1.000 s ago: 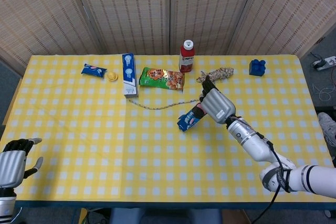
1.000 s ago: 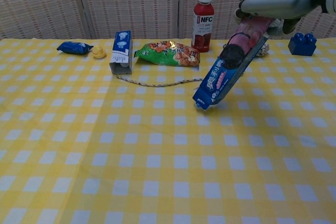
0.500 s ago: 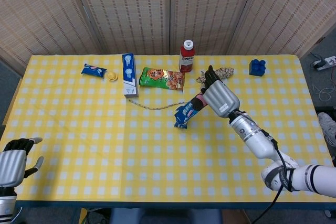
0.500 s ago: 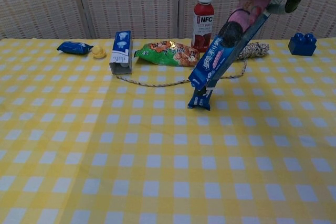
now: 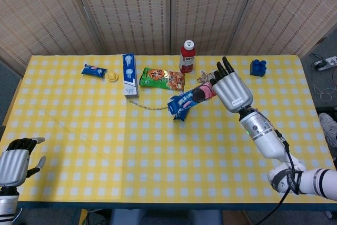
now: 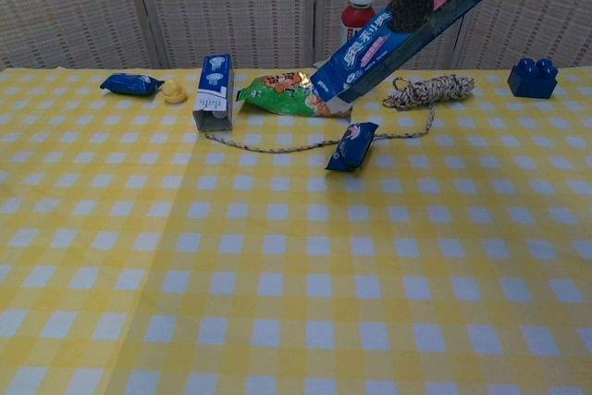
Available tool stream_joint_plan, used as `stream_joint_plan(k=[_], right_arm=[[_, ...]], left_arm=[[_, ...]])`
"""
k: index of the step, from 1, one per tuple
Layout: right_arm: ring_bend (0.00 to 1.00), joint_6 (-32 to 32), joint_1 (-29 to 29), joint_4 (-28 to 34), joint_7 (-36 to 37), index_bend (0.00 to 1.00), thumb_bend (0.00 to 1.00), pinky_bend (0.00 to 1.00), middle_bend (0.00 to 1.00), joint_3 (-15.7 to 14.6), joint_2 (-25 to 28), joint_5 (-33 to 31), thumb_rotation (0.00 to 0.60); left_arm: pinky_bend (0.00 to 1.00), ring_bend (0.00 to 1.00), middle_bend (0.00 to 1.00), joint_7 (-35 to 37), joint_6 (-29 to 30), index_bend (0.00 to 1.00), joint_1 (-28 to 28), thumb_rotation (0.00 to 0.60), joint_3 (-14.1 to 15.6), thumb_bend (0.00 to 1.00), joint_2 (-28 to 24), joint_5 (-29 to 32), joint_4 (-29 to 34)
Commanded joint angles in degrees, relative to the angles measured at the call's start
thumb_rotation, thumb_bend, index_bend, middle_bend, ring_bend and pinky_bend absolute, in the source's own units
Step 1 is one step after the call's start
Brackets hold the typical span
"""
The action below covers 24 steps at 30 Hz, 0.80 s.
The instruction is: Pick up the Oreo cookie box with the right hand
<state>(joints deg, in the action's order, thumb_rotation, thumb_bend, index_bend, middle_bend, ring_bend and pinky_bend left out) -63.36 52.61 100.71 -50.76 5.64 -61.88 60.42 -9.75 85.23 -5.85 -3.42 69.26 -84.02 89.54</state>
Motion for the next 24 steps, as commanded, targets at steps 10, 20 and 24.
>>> stream_joint_plan(k=[10,20,24], right_arm=[[0.12,5.41,-5.59,-4.68,18.72,0.21,0.37,0.07,0.33,-3.1,-9.43,6.0,0.6],[0.11,6.53,-10.17,-8.19,29.84,0.0,0.31,0.1,0.16,-4.15,-13.91,6.88,0.6],[0.04,6.14,-11.4,-7.78,31.57,0.0,0.24,0.1,0.03,-4.06,-12.84,7.65,0.6]], left_arm=[[0.22,0.27,0.35,-0.23,0.35,0.38,0.44,0.6,0.08,0.34,-0.37,0.5,0.28],[0.22,0.27,0.35,-0.37,0.06,0.38,0.34,0.6,0.15,0.34,-0.5,0.52,0.44],[0.22,0.27,0.35,-0.41,-0.09,0.38,0.21,0.6,0.18,0.34,-0.48,0.4,0.47]])
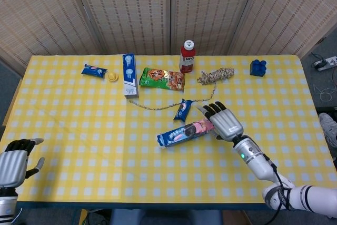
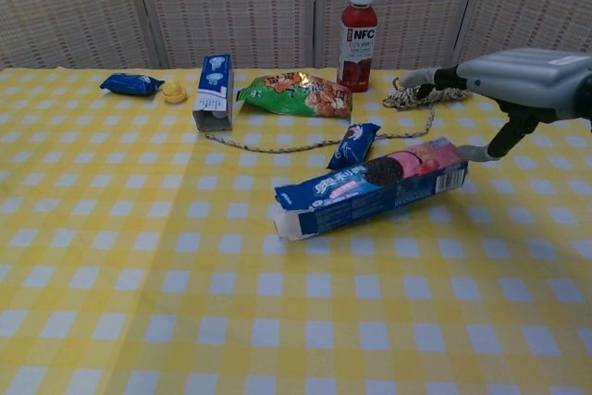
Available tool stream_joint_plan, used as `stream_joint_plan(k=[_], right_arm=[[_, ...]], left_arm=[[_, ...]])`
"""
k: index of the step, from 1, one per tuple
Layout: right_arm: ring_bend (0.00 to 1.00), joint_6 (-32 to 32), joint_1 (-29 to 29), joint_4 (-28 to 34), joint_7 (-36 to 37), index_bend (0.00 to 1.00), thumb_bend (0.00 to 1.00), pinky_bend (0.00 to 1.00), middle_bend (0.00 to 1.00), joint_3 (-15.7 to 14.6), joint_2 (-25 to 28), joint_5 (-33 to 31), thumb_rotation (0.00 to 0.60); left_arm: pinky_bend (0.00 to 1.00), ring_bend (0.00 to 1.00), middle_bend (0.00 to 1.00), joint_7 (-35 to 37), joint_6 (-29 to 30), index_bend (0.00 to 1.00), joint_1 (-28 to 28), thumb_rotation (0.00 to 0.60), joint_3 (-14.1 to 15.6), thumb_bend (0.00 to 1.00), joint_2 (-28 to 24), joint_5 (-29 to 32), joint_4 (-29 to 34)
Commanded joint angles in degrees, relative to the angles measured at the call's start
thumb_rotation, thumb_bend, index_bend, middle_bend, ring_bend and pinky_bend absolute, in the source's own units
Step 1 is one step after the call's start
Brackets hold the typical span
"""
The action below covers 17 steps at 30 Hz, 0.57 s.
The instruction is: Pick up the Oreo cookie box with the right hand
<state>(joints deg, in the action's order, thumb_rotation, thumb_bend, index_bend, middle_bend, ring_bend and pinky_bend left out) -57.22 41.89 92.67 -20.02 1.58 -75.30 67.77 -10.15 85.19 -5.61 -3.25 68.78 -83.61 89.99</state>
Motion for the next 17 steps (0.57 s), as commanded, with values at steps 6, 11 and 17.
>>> stream_joint_plan(k=[6,11,17], right_arm=[[0.03,-3.86,-3.85,2.02,1.23,0.0,0.23,0.1,0.04,-0.37,3.51,2.18,0.6],[0.04,-10.75,-8.96,2.94,1.69,0.0,0.25,0.11,0.14,-1.78,5.68,5.0,0.6],[0.09,-20.35,-16.38,2.0,5.16,0.0,0.27,0.14,0.22,-3.43,7.03,9.68,0.6]], left_arm=[[0.22,0.27,0.35,0.16,0.01,0.38,-0.08,0.6,-0.15,0.34,-0.01,0.09,-0.07],[0.22,0.27,0.35,0.43,0.17,0.38,-0.07,0.6,-0.39,0.34,0.07,0.34,-0.45],[0.22,0.27,0.35,0.57,0.97,0.38,-0.18,0.6,-0.75,0.34,0.74,-0.16,-1.06]])
